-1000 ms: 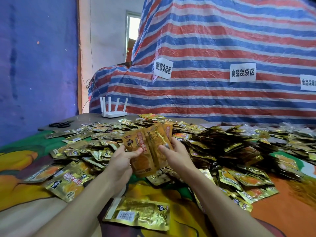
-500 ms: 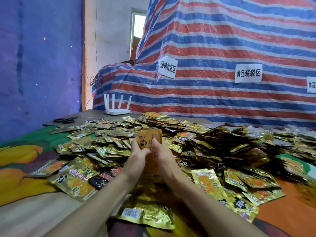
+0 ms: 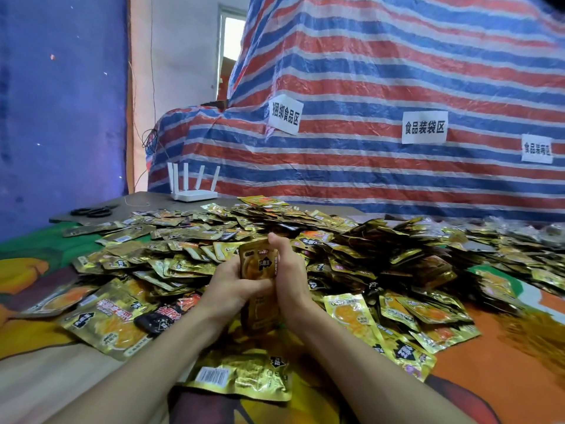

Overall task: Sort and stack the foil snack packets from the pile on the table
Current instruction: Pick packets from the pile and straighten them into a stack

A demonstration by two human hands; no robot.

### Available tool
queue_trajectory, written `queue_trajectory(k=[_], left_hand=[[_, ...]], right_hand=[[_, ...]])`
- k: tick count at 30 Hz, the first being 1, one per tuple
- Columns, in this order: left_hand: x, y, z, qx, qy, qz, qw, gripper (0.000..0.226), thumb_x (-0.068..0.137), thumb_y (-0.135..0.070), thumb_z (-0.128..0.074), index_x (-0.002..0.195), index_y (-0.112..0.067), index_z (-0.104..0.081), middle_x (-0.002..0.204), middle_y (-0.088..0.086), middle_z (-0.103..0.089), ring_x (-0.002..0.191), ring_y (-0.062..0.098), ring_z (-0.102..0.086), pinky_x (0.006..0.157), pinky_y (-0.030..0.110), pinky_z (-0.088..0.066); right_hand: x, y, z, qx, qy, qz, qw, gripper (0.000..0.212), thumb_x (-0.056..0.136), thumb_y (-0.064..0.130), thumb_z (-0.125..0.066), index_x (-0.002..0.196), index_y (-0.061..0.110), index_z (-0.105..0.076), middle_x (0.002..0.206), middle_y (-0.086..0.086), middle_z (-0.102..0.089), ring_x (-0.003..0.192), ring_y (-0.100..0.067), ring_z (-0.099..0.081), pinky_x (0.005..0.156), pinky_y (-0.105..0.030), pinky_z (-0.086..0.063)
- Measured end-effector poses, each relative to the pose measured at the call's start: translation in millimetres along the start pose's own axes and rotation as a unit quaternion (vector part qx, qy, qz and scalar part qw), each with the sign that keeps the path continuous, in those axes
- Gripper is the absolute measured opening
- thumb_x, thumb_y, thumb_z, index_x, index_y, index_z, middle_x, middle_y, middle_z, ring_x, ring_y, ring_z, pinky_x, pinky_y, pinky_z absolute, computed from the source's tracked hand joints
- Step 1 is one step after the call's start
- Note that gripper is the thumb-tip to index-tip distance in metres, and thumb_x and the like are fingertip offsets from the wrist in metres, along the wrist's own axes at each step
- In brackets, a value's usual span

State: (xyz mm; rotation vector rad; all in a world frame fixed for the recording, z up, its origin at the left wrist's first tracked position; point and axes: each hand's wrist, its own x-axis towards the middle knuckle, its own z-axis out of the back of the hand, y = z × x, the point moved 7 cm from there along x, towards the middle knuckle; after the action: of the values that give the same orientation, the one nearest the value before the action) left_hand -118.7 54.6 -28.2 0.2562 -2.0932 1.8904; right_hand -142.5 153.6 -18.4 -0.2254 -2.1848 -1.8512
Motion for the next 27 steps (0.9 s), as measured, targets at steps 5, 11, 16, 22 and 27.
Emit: queue_trajectory(k=[5, 11, 16, 22, 27], left_hand=[[-2.8, 1.7, -11.1, 0.071, 0.000, -0.003, 0.997, 0.014, 0.064, -0.021, -0.065, 0.074, -0.015, -0.073, 0.069, 0.005, -0.071, 0.069, 0.021, -0.070, 0.070, 0.037, -0.057], [-13.2, -18.6, -18.8, 0.159, 0.016, -0.097, 0.982, 0.021, 0.078, -0.025, -0.073, 0.095, -0.016, -0.066, 0.074, 0.000, -0.070, 0.065, 0.008, -0.064, 0.061, 0.023, -0.050], [-20.4, -23.6, -27.3, 0.243, 0.054, -0.135, 0.959, 0.035, 0.083, -0.008, -0.079, 0.104, -0.004, -0.051, 0.091, 0.028, -0.056, 0.080, 0.039, -0.058, 0.071, 0.052, -0.051], [-23.7, -20.2, -33.4, 0.254, 0.086, -0.125, 0.955, 0.028, 0.083, 0.001, -0.076, 0.098, -0.003, -0.053, 0.084, 0.020, -0.062, 0.074, 0.033, -0.059, 0.059, 0.034, -0.047], [-18.9, -13.0, -28.9, 0.215, 0.096, -0.089, 0.968, 0.031, 0.083, 0.003, -0.075, 0.106, -0.004, -0.055, 0.088, 0.003, -0.070, 0.077, 0.017, -0.067, 0.069, 0.033, -0.053]], right_hand=[[-4.0, 16.1, 4.7, -0.010, -0.027, 0.017, 0.999, 0.031, 0.083, 0.042, -0.053, 0.084, 0.014, -0.067, 0.083, -0.001, -0.068, 0.081, -0.016, -0.066, 0.073, -0.033, -0.052], [-11.4, 41.8, 29.1, -0.213, -0.038, 0.063, 0.974, 0.035, 0.100, 0.045, -0.048, 0.099, 0.014, -0.063, 0.090, 0.004, -0.065, 0.084, 0.001, -0.064, 0.075, -0.023, -0.051], [-37.9, 89.0, 112.3, -0.486, -0.098, 0.104, 0.862, 0.039, 0.095, 0.042, -0.054, 0.070, 0.014, -0.063, 0.062, 0.000, -0.061, 0.058, -0.013, -0.057, 0.061, -0.034, -0.045], [-71.0, 125.5, 259.8, -0.713, -0.209, -0.055, 0.667, 0.030, 0.089, 0.040, -0.057, 0.071, 0.017, -0.061, 0.071, -0.004, -0.065, 0.065, -0.026, -0.063, 0.055, -0.028, -0.043], [-96.7, 106.6, 324.9, -0.775, -0.127, -0.250, 0.566, 0.013, 0.085, 0.023, -0.056, 0.079, 0.018, -0.045, 0.079, 0.000, -0.057, 0.072, -0.017, -0.058, 0.061, -0.029, -0.045]])
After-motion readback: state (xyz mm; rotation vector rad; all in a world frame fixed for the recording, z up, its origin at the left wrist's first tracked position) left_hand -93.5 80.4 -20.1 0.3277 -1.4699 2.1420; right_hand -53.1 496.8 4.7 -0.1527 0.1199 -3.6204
